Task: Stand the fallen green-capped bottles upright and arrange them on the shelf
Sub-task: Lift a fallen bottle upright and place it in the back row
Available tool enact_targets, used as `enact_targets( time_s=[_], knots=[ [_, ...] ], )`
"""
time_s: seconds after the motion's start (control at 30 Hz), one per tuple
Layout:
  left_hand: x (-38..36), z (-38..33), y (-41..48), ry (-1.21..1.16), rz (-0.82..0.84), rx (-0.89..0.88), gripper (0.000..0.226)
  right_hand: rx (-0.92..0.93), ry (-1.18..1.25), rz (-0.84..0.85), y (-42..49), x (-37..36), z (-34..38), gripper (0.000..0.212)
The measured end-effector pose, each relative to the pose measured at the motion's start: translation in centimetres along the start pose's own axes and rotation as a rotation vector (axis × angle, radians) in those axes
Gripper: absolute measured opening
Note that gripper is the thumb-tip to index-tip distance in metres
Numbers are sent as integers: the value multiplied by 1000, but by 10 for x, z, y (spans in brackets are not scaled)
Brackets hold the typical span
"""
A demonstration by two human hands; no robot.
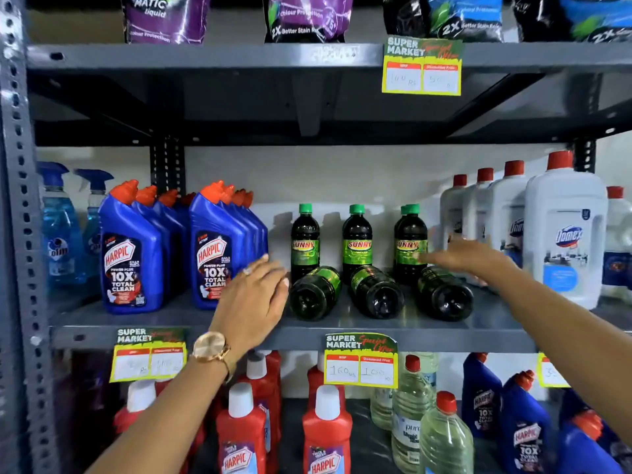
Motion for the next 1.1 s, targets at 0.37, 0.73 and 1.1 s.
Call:
enact_targets(
  time_s=[0.37, 0.73, 1.1],
  knots=[
    [-23, 8, -30, 204, -5, 132, 37, -256, 374, 108, 22, -51, -38, 72],
    [-21, 7, -29, 141, -97, 147, 39, 89, 575, -442, 38, -24, -31, 79],
    [-19, 5, -29, 127, -106, 164, 38, 89, 628, -508, 50, -44, -25, 64]
  ],
)
Point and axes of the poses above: each hand's wrist, its own y-axis towards the middle knuckle, its own x-axis out of the back of the hand, z = x × y, the point moved 7 cm from there along y, towards the middle knuckle, and after that the axes turned 11 degrees about x, right-handed, at the moved point
